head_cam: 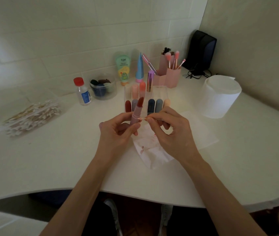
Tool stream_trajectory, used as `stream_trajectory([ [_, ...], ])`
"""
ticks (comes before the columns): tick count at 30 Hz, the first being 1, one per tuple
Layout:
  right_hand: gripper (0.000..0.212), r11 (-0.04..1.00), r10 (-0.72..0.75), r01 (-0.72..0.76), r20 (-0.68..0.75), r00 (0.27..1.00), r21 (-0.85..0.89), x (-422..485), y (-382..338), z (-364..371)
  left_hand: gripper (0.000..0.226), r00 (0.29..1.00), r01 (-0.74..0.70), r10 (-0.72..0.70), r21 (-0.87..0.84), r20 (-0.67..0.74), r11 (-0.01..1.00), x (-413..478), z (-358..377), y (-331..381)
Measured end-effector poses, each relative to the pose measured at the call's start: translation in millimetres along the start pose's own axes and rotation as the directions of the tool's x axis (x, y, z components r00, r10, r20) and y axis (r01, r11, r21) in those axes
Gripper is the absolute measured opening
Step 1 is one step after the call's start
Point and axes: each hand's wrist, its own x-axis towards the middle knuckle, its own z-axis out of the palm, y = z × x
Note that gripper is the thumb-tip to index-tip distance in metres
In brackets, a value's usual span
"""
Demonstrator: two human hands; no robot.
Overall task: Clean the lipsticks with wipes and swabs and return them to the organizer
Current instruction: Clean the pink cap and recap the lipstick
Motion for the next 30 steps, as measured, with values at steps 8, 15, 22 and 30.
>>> stream_trajectory([
  [8,0.007,1.0,0.01,-0.01,-0.042,0.999,0.019,0.9,0.0,-2.6,0.03,0.998,0.004,-0.002,-0.031,0.055,1.0,-0.6,-0.1,-4.0],
  [15,0.005,0.996,0.086,-0.085,-0.127,0.988,0.012,1.9,0.4,-6.0,0.022,0.994,0.059,-0.05,-0.094,0.096,0.994,0.4,2.7,-1.1],
  [22,0.005,0.982,0.179,-0.185,-0.157,0.971,-0.025,2.2,9.4,-5.8,0.025,0.991,0.133,-0.13,0.078,-0.04,0.988,1.7,4.9,-3.3],
  [30,0.008,0.965,0.25,-0.261,-0.173,0.953,-0.04,2.6,18.7,-6.7,0.02,0.981,0.185,-0.15,0.337,-0.127,0.923,9.0,6.0,-1.5],
])
